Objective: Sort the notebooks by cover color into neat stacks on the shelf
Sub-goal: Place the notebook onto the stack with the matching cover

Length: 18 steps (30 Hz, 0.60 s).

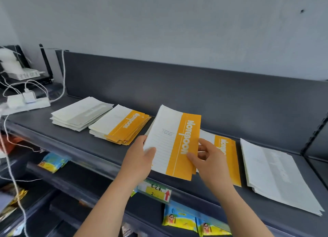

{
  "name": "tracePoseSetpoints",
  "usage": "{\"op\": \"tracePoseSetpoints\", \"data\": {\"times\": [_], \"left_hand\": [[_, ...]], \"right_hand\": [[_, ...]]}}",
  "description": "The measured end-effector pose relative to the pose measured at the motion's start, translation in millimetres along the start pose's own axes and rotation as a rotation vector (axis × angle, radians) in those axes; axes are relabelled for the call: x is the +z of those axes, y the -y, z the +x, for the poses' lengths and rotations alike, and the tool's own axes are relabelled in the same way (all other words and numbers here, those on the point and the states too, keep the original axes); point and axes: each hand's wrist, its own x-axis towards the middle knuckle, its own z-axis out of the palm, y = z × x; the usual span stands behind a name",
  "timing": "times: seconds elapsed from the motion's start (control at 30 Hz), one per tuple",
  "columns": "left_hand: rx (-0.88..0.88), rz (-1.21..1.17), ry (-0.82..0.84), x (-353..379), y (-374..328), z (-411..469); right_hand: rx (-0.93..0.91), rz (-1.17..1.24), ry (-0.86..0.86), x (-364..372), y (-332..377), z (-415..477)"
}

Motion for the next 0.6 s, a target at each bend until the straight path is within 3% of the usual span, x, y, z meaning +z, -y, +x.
{"op": "tracePoseSetpoints", "data": {"times": [0.33, 0.6], "left_hand": [[-0.017, 0.05, -0.095, -47, 48, 65], [0.022, 0.236, -0.132, -100, 89, 130]], "right_hand": [[-0.023, -0.013, 0.08, 86, 20, 62], [-0.001, -0.107, 0.073, 161, 55, 97]]}}
